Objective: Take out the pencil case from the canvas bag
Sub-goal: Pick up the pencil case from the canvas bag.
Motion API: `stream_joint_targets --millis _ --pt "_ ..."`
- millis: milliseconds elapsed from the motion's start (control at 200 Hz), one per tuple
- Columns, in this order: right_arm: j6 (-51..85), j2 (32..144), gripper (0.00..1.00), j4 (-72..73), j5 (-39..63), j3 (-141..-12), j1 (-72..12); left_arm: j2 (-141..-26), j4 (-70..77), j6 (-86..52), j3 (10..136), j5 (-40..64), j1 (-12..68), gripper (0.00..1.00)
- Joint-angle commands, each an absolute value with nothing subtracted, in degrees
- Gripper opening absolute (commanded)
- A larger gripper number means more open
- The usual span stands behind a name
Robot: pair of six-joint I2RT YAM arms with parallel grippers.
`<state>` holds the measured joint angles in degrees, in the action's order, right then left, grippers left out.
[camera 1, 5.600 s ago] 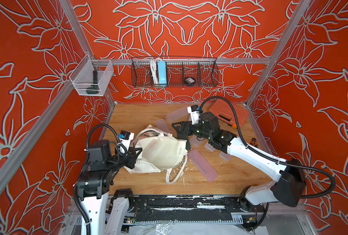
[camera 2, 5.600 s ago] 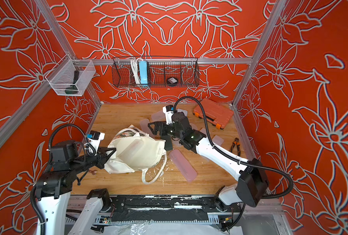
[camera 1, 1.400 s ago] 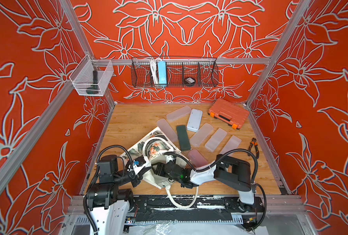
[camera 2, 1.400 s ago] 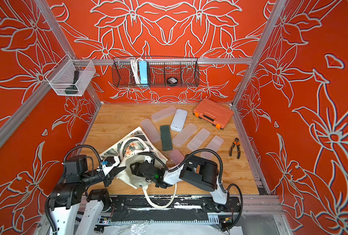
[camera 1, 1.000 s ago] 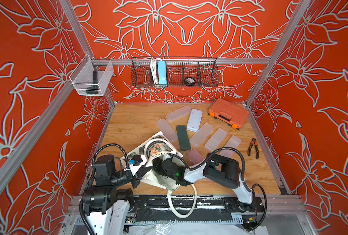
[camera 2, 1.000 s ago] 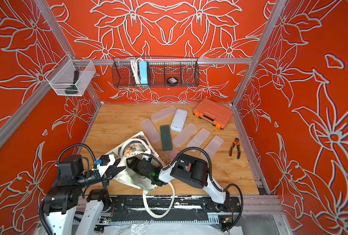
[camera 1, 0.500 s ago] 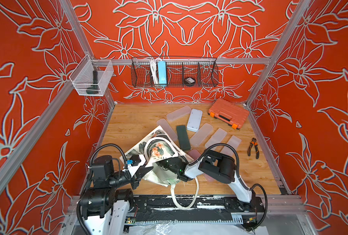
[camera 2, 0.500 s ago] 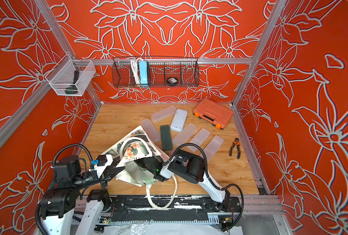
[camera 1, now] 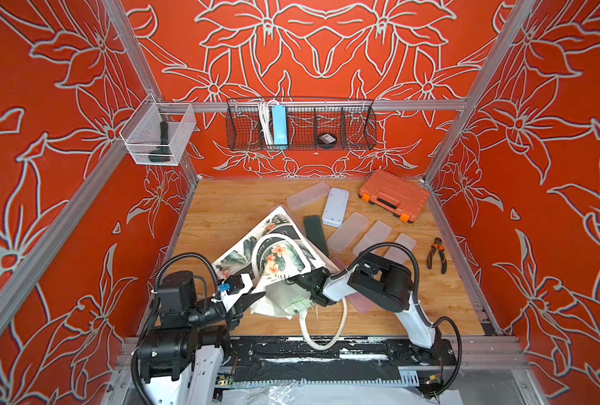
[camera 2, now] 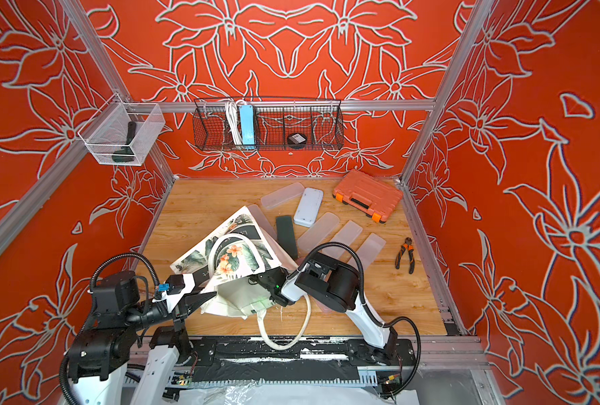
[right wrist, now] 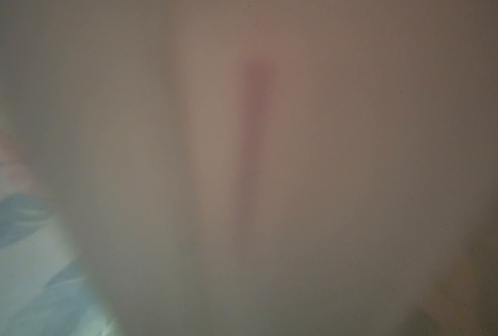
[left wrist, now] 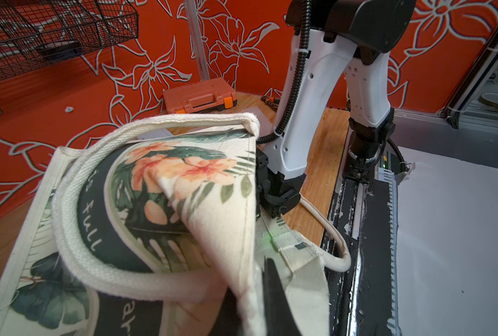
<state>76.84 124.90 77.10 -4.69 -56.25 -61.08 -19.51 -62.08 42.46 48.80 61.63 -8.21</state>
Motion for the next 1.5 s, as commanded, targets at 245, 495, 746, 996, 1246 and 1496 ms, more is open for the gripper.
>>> stream_joint_targets --millis 245,495,746,996,1246,1496 --pt "69.5 116.2 0.11 70.6 -1.3 -53.4 -59.2 -17.4 -51.6 35.1 46.1 57.0 -7.3 0.00" --pt "60.2 108.3 0.13 51.5 5.8 -58.7 -59.6 -17.6 -43.2 22.8 44.7 50.4 -7.3 0.00" --pt "55.5 106.3 0.12 32.1 9.9 -65.4 -60.2 -17.8 -35.6 12.3 44.8 43.8 -7.4 0.00" --pt "52.4 105.6 0.12 27.0 11.3 -66.9 -60.3 -18.7 -32.1 4.2 47.7 41.2 -7.3 0.00" --pt "49.4 104.6 0.12 27.4 15.5 -67.6 -60.7 -19.6 -29.6 1.8 47.6 38.0 -7.3 0.00" --pt "46.8 100.3 0.13 23.4 14.3 -66.6 -60.9 -21.5 -28.3 -0.3 47.8 32.8 -7.3 0.00"
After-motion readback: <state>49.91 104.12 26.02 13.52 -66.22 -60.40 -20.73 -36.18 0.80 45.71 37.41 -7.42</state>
